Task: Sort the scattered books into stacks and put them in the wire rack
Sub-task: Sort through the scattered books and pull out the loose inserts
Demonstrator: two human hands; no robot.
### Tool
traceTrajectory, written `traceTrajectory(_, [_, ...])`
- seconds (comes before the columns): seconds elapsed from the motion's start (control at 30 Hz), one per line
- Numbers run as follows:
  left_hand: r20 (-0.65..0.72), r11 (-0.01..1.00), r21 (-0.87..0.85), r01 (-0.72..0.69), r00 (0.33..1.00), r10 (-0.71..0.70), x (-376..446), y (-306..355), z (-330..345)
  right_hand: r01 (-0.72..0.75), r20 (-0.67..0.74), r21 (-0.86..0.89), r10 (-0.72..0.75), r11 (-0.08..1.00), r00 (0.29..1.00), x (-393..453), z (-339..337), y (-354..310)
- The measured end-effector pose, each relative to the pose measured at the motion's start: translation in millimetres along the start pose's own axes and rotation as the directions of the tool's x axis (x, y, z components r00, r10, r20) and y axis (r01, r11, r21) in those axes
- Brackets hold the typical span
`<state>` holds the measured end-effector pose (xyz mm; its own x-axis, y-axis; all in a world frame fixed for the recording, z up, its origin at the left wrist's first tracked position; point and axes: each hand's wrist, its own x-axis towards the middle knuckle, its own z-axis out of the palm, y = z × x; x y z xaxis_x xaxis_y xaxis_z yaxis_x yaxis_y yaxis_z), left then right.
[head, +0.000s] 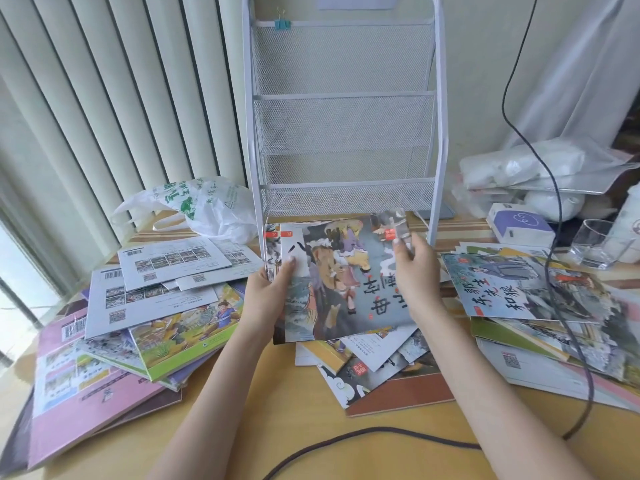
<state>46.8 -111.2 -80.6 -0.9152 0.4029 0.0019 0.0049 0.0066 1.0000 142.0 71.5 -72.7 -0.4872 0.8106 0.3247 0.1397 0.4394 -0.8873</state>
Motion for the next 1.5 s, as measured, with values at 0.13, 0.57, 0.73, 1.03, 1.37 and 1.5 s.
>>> traceTrajectory(0.13, [-0.031,1.000,0.018,-0.010,0.999,0.010,-0.1,2.4,-3.9,0.188,-0.260,-0.333,-0.281,0.924,0.924,7.8,-9.5,-16.9])
traceTrajectory(0.57, [0.197,0.999,-0.025,-0.022,0.980,0.026,-0.5,4.6,-2.9,0.975,0.858,-0.191,-0.502,-0.111,0.111,-46.4,37.6,-83.8])
traceTrajectory(0.73, [0.234,0.989,-0.001,0.147,0.962,-0.143,6.5,-5.3,-16.7,0.997,0.856,-0.071,-0.515,-0.034,0.043,-52.8,54.3,-60.9])
traceTrajectory(1.03, [0.116,0.976,-0.206,-0.073,0.988,0.098,-0.7,10.0,-13.9,0.754,0.114,-0.251,-0.755,0.607,0.646,-38.2,37.5,-17.6])
traceTrajectory(1.37, [0.226,0.975,-0.078,-0.208,0.949,0.221,-11.5,7.7,-7.6,-0.026,0.531,0.379,-0.195,0.925,0.824,-13.7,-1.1,-16.3])
traceTrajectory(1.5, [0.003,0.979,-0.048,-0.197,0.980,0.197,-8.9,4.1,-3.0,-0.064,0.627,0.307,-0.151,0.950,0.764,-19.1,-1.9,-2.5])
